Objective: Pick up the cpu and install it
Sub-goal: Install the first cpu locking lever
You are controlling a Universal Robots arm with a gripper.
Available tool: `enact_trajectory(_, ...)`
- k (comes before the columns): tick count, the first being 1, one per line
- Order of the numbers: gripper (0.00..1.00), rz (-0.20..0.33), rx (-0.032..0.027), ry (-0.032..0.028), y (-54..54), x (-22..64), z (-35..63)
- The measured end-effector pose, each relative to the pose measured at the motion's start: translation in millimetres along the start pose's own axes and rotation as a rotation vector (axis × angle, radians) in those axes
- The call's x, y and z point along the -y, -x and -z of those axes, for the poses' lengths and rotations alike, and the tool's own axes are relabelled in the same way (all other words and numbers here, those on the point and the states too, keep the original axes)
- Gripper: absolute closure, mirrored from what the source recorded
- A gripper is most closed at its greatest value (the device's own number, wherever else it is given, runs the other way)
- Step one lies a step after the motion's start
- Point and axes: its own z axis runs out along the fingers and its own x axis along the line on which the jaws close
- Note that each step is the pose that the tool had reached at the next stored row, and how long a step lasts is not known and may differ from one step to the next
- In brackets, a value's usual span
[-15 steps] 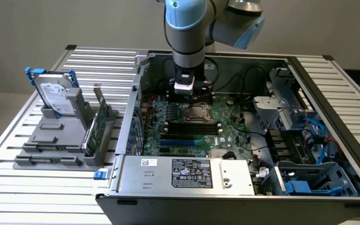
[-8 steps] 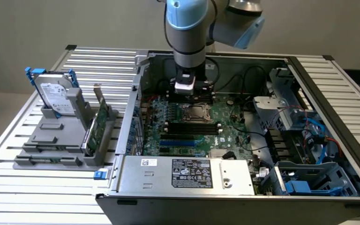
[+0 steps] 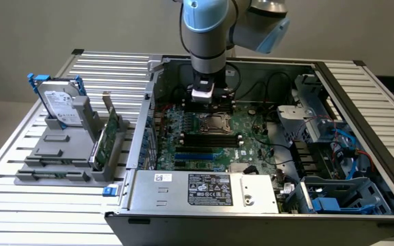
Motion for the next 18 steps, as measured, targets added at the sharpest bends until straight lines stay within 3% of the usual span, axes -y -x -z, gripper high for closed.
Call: enact_trajectory(18,0.89,-0.032,-0.0069,0.0029,-5.2,3.2,-1.2)
